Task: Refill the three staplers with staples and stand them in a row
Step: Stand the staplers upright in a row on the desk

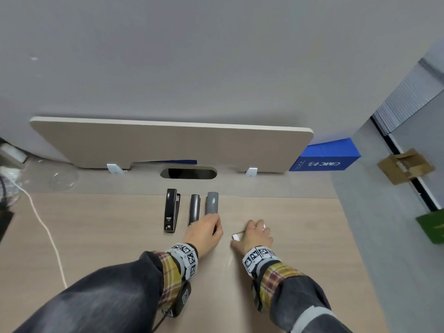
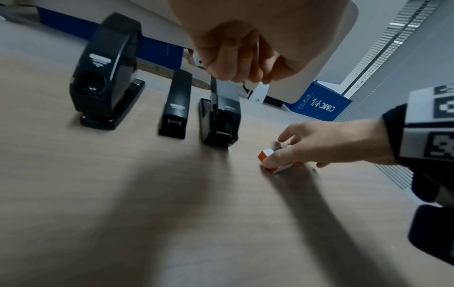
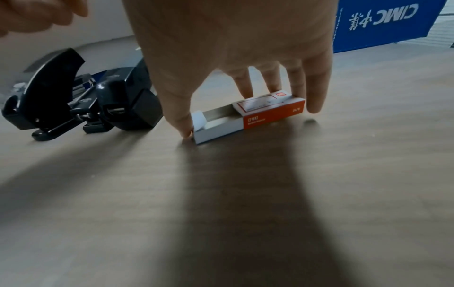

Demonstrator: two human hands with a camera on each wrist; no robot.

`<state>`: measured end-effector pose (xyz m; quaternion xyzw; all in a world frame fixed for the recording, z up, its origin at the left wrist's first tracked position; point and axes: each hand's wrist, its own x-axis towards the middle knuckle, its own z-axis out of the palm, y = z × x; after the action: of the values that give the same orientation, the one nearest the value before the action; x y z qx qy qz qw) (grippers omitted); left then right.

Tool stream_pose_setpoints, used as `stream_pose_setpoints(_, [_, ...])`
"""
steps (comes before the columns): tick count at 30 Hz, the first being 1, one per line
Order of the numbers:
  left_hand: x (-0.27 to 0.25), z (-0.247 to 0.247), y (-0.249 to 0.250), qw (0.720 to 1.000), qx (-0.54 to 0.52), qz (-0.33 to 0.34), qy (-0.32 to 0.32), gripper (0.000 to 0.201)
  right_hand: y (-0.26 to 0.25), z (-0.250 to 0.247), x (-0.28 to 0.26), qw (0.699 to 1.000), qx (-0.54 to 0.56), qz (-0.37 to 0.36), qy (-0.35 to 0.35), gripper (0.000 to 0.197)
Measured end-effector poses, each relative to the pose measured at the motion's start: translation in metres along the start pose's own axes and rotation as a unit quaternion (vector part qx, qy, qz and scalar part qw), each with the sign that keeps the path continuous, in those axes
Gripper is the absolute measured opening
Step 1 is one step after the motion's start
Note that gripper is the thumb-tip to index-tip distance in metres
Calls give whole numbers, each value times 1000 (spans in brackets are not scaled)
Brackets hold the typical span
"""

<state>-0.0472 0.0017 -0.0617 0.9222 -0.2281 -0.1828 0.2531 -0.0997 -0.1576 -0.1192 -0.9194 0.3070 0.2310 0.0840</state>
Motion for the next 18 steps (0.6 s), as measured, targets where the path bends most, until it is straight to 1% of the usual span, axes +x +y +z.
stream_pose_setpoints(1, [0, 4, 3, 1000, -10, -3, -6, 13, 2, 0, 0, 1000, 2, -5, 9, 77])
stream_pose_setpoints(3, [0, 9, 9, 999, -38, -18, -17, 14, 8, -1, 0, 1000, 0, -19, 11, 69])
stream_pose_setpoints(6, [4, 19, 14, 991, -111, -55, -54, 12, 17, -4, -1, 999, 7, -35, 10, 64])
stream_pose_setpoints(10, [6, 32, 15, 976, -168, -105, -95, 23, 26, -8, -6, 998, 34, -51, 14, 57])
stream_pose_setpoints(12, [5, 36, 16, 965, -197, -128, -116, 20, 30, -10, -9, 997, 48, -56, 15, 54])
stream_pose_setpoints(15, [0, 40, 20, 940, -259, -168, -144, 15, 33, -15, -16, 996, 68, -61, 18, 53])
stream_pose_setpoints(18, [-3, 43, 25, 914, -323, -194, -153, 8, 31, -21, -27, 992, 103, -69, 31, 55])
